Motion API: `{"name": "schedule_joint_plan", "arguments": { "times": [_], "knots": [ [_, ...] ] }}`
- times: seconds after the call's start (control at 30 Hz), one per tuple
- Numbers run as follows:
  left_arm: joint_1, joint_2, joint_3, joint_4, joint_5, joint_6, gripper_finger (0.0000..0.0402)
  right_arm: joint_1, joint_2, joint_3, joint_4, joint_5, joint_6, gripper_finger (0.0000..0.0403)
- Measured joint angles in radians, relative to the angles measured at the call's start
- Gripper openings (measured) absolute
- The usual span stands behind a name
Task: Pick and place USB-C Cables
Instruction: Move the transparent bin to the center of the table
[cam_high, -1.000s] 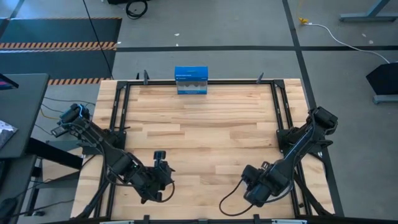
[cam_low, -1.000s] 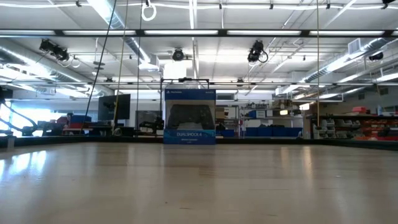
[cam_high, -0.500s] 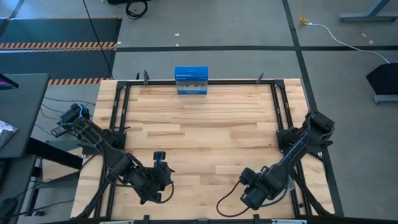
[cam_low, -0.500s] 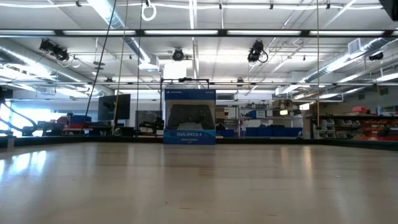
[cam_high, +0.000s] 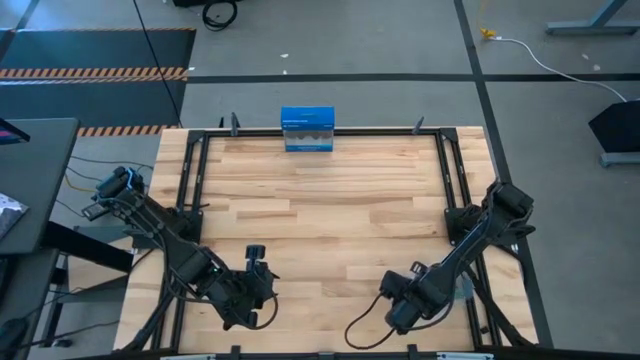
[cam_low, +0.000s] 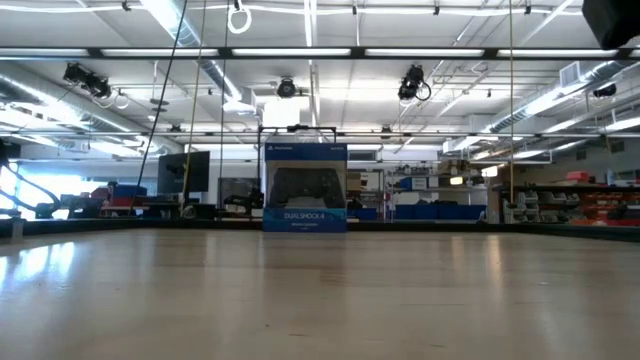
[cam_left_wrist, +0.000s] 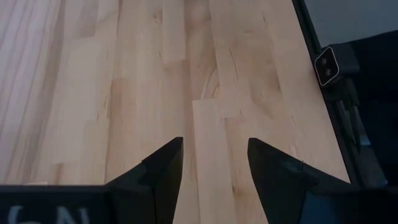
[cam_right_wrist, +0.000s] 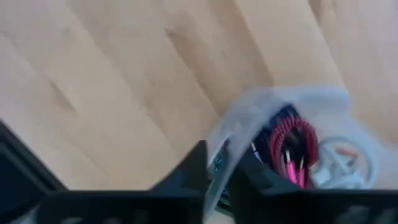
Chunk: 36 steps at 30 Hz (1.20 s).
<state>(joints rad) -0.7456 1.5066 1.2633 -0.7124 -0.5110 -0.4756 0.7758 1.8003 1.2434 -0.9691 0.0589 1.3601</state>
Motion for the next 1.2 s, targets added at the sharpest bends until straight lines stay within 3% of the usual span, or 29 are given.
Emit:
{"name": "schedule_joint_plan", "arguments": {
  "times": [0.07, 0.27, 0.53, 0.7, 0.9, 1.1, 1.2],
  "knots": [
    [0.000, 0.000, 0.000, 0.000, 0.000, 0.000, 0.0188, -0.004, -0.001, 0.000, 0.018, 0.004, -0.062, 0.0013],
    [0.002, 0.000, 0.000, 0.001, -0.001, -0.001, 0.0188, -0.030, 0.000, 0.000, 0.135, 0.060, -0.306, 0.0005],
    [0.002, 0.000, 0.000, 0.002, 0.000, -0.005, 0.0188, -0.033, 0.000, 0.000, 0.196, -0.030, -0.682, 0.0004],
    [0.002, 0.000, 0.000, 0.002, -0.001, -0.006, 0.0188, -0.011, 0.000, 0.000, 0.092, -0.097, -0.639, 0.0018],
    [0.002, 0.000, 0.000, 0.003, 0.000, -0.010, 0.0188, 0.017, -0.012, 0.002, 0.056, -0.135, -0.480, 0.0069],
    [0.002, 0.000, 0.000, 0.004, 0.000, -0.010, 0.0188, 0.022, -0.032, 0.101, 0.047, -0.034, -0.396, 0.0136],
    [0.002, 0.000, 0.000, 0.005, 0.000, -0.010, 0.0188, 0.010, -0.034, 0.172, -0.071, 0.050, -0.270, 0.0160]
  ]
}}
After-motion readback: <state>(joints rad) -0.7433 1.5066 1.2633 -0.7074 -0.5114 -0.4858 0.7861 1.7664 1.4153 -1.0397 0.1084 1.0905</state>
